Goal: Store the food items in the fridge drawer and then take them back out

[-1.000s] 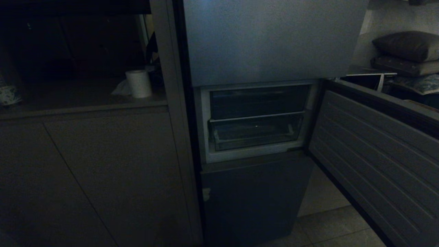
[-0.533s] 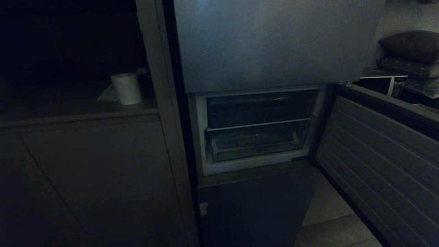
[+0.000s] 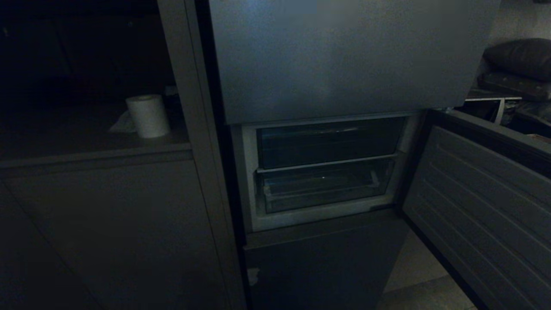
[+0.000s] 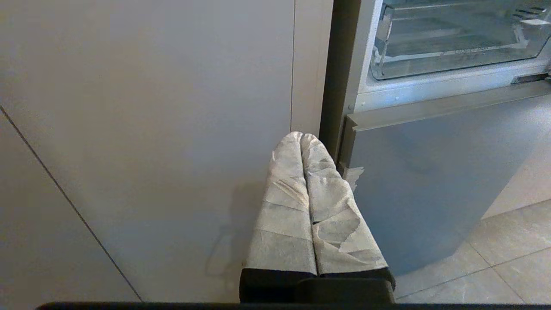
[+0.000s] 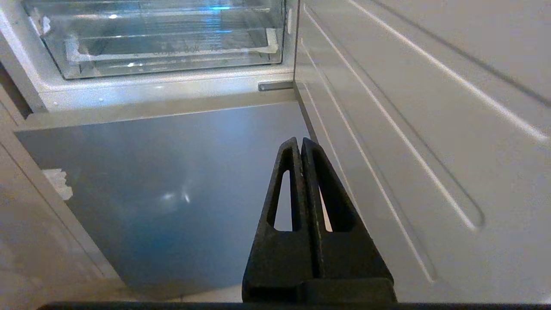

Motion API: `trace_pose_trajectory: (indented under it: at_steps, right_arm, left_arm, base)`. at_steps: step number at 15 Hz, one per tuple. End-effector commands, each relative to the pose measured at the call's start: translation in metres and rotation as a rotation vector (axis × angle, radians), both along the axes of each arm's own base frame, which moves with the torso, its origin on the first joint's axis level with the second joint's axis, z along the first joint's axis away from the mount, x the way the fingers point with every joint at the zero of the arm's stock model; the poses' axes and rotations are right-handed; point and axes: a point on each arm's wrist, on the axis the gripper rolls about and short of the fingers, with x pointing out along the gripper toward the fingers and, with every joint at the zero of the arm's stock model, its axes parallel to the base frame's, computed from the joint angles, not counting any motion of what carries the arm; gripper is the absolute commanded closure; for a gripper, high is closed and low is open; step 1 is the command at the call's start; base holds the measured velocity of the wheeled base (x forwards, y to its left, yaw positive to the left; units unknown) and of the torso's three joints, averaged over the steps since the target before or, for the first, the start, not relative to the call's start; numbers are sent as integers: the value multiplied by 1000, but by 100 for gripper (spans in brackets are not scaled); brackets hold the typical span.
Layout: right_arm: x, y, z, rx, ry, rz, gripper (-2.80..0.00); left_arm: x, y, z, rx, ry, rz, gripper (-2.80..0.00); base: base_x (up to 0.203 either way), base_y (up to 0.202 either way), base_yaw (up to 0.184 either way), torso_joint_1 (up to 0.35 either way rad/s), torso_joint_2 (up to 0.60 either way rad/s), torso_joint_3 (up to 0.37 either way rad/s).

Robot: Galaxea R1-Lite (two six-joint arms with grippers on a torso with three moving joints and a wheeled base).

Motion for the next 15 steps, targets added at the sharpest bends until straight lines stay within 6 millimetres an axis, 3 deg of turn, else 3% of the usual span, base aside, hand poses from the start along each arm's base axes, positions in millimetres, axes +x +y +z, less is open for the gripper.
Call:
trace_pose_trajectory:
  at_steps: [1, 10, 15]
  right_arm:
    - [0, 0, 0, 1, 0, 0, 0]
    - [0, 0, 0, 1, 0, 0, 0]
    - [0, 0, 0, 1, 0, 1, 0]
  left_arm:
    - [0, 0, 0, -2, 0, -1, 0]
    - [0, 0, 0, -2, 0, -1, 0]
    - [0, 0, 0, -2, 0, 1, 0]
  base:
    - [0, 0, 0, 0, 0, 0]
    - [1, 156, -1, 1, 1, 5]
    - [0, 13, -1, 0, 0, 1]
